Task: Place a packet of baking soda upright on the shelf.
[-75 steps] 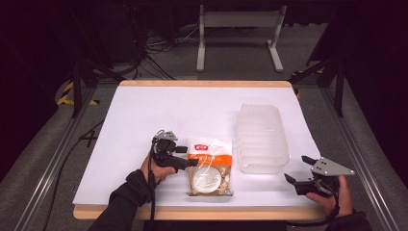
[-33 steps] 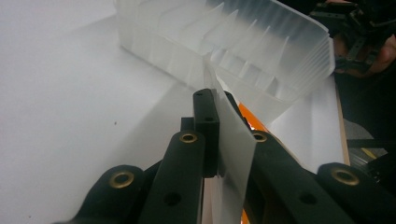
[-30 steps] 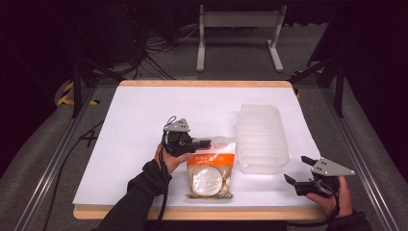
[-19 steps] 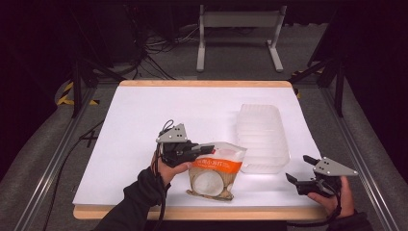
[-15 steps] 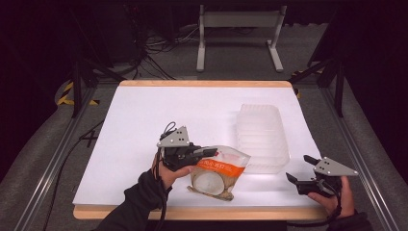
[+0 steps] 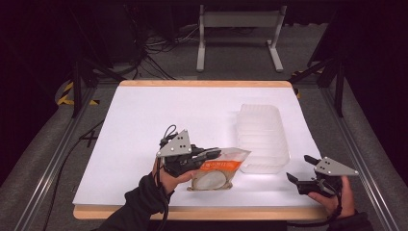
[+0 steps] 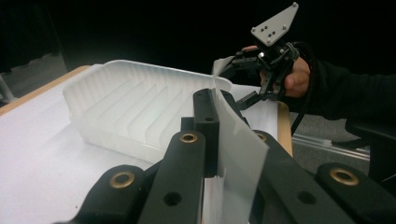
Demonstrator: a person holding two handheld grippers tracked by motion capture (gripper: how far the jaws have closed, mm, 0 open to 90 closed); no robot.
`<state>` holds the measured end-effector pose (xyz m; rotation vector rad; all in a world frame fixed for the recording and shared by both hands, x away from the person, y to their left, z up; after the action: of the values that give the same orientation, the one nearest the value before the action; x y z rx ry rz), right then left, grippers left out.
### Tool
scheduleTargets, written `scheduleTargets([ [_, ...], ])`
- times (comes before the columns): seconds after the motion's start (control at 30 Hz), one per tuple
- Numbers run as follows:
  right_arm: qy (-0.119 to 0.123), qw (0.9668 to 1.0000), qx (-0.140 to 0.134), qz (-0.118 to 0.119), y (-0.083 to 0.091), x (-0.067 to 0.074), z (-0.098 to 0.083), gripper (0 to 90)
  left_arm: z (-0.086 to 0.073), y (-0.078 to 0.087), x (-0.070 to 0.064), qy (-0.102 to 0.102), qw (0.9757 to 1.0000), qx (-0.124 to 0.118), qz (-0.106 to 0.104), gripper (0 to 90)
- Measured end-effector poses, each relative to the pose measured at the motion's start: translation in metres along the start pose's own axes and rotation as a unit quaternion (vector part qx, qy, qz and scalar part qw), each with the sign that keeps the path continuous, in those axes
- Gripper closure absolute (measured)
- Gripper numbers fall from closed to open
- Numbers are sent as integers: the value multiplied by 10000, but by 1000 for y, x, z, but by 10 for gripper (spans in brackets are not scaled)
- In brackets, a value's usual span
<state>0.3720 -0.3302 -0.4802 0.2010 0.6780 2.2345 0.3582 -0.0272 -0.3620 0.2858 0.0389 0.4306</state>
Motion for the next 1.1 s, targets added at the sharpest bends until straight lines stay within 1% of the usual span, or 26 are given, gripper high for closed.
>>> scheduleTargets([
  [0.07,-10,10000,-5,-1,0,0,0,108,1,0,1,18,10000,-25,34,900],
  [0.1,-8,10000,-1,-12,0,0,0,108,2,0,3,-13,10000,-11,72,900],
  [0.13,0,10000,-4,-21,0,-1,0,108,4,0,5,55,9999,-39,100,900],
  [0.17,0,10000,-4,-21,0,-1,0,108,4,0,5,55,9999,-39,100,900],
  [0.23,-7,10000,1,-25,0,-1,0,108,6,0,8,65,9998,-58,177,900],
  [0.27,-1,10000,1,-33,0,-1,0,108,7,0,10,90,9998,-61,163,900],
  [0.3,-7,10000,-3,-32,0,-1,0,108,9,0,14,96,9997,-76,221,900],
  [0.37,-13,10000,-3,-27,0,-1,1,108,14,1,19,167,9996,-146,199,900],
  [0.43,-14,10000,2,-28,-1,-1,0,108,19,1,23,151,9993,-180,280,900],
  [0.5,-18,10000,-7,-14,-1,-1,0,108,26,1,26,161,9992,-257,277,900],
  [0.53,-39,10000,-9,1,-1,0,0,108,33,1,29,107,9990,-302,307,900],
  [0.57,-39,10000,-9,1,-1,0,0,108,33,1,29,107,9990,-302,307,900],
  [0.6,-40,10000,-11,5,-1,0,0,108,39,-1,31,128,9988,-391,279,900],
  [0.67,-30,10000,-23,8,-1,0,1,108,49,-5,32,89,9986,-465,241,900],
  [0.7,-34,10000,-38,10,0,-1,1,108,53,-7,32,112,9984,-519,193,900],
  [0.77,-46,10000,-46,15,0,-1,1,109,61,-13,33,88,9982,-561,168,900],
  [0.8,-35,10000,-52,15,0,-1,2,109,64,-15,34,81,9980,-601,195,900],
  [0.87,-39,10000,-58,18,0,-1,2,109,71,-22,36,165,9976,-662,97,900],
  [0.93,-48,10000,-65,14,1,-1,2,109,78,-28,39,142,9976,-667,129,900],
  [0.97,-52,10000,-65,10,1,-2,2,109,81,-32,40,157,9975,-688,76,900],
  [1.03,-64,10000,-61,6,1,-2,1,109,89,-39,39,106,9974,-713,46,900],
  [1.1,-69,10000,-69,5,2,-3,1,109,96,-47,38,103,9971,-751,-49,900],
])
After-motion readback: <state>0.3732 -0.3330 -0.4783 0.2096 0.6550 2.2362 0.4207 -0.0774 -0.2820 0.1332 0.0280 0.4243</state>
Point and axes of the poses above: each handheld gripper's, and its own axes: y roughly backward along the jaws, z roughly out of its top, x roughly to its left, the point moved 10 cm from there along -y, roughly forward along the jaws, and after that the axes turned 9 degrees about z, right-handed, at the moved point
